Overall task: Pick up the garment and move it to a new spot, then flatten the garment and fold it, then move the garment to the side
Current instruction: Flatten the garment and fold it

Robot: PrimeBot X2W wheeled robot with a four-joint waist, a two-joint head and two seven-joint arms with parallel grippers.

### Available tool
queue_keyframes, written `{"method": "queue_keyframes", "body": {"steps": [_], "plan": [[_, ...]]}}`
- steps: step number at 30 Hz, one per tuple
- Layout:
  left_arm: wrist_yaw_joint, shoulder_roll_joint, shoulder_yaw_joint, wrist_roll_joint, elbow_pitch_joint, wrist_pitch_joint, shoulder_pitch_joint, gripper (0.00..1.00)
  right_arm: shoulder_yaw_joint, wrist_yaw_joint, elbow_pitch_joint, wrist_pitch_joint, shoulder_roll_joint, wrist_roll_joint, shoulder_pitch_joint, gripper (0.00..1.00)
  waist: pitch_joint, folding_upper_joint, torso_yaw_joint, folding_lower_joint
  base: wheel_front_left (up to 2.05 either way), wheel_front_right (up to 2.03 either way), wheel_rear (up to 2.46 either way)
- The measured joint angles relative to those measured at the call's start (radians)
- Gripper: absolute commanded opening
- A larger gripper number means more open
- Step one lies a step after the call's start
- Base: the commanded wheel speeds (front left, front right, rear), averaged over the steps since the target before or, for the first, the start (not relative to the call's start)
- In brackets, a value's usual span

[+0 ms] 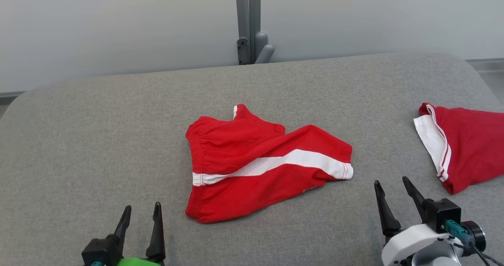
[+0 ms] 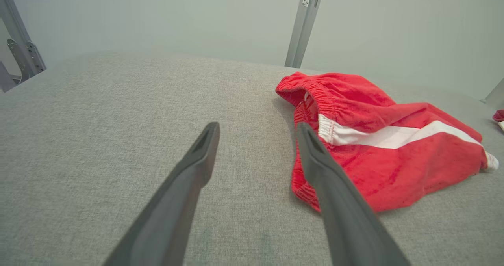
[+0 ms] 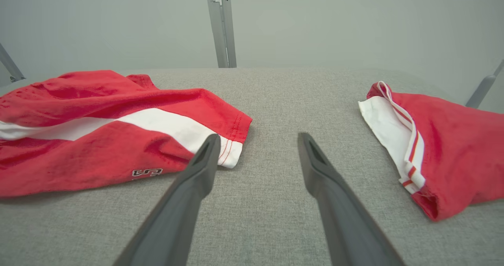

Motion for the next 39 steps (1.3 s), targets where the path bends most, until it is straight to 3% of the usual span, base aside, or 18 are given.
{"method": "queue_keyframes", "body": {"steps": [18, 39], "plan": [[-0.005, 0.0, -0.007, -0.006, -0.011, 0.0, 0.023, 1.0, -0.002, 0.0, -0.018, 0.0, 0.026, 0.0, 0.026, 1.0, -0.005, 0.0, -0.031, 0.0, 0.0, 0.0, 0.0], [-0.046, 0.0, -0.123, -0.135, 0.102, 0.0, -0.183, 1.0, 0.066, 0.0, -0.013, 0.0, 0.009, 0.035, -0.107, 1.0, 0.21, 0.0, -0.041, 0.0, 0.0, 0.0, 0.0]]}}
